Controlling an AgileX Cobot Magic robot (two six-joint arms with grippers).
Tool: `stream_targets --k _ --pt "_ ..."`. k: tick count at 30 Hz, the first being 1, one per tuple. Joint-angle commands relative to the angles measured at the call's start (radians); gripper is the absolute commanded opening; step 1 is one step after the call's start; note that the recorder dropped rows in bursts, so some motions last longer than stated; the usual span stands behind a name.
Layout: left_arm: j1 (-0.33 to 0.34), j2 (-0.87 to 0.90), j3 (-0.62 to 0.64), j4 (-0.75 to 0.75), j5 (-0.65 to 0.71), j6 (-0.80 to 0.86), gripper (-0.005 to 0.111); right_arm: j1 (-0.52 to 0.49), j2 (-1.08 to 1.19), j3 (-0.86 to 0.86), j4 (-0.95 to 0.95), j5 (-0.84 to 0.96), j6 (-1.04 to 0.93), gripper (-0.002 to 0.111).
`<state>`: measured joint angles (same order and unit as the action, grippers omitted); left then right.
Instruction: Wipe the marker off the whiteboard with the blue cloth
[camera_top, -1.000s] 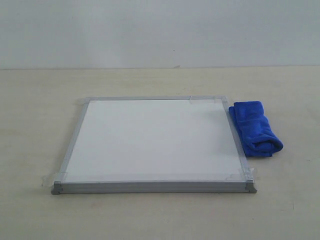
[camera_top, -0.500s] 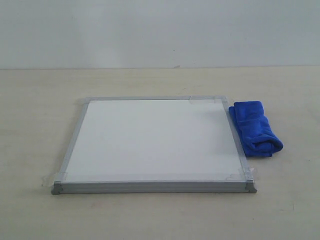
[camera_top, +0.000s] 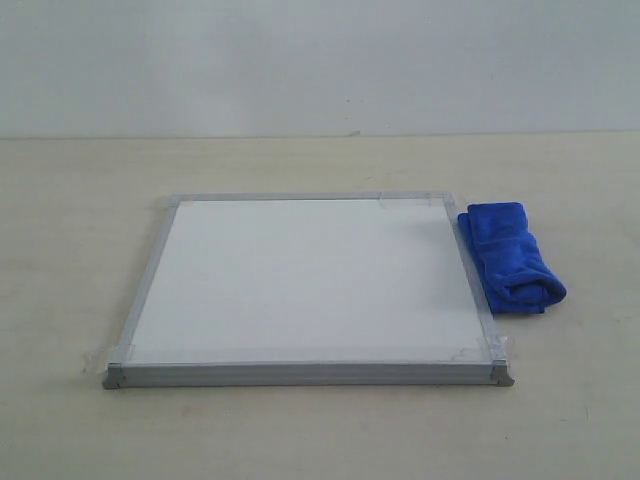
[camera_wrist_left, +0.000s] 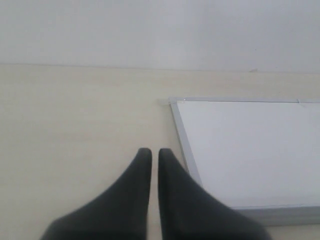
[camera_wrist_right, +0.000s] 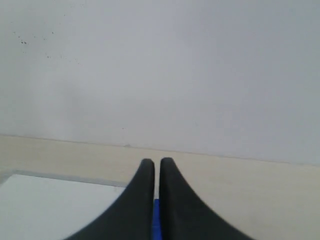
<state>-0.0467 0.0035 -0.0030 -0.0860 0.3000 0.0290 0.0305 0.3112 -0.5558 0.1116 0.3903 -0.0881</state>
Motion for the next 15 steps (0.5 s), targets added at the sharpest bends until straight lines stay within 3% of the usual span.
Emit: stream_targets --k 1,8,15 --pt "0.003 -0.003 0.003 0.001 -0.007 0.002 0.005 0.001 -0.097 0.228 -0.013 -0.176 -0.060 0.000" --pt "0.003 -0.003 0.003 0.001 -0.007 0.002 0.005 0.001 -0.170 0.488 -0.017 -0.323 -0.097 0.000" --pt "0.003 -0.003 0.003 0.001 -0.007 0.002 0.005 0.001 -0.285 0.556 -0.017 -0.270 -0.093 0.000"
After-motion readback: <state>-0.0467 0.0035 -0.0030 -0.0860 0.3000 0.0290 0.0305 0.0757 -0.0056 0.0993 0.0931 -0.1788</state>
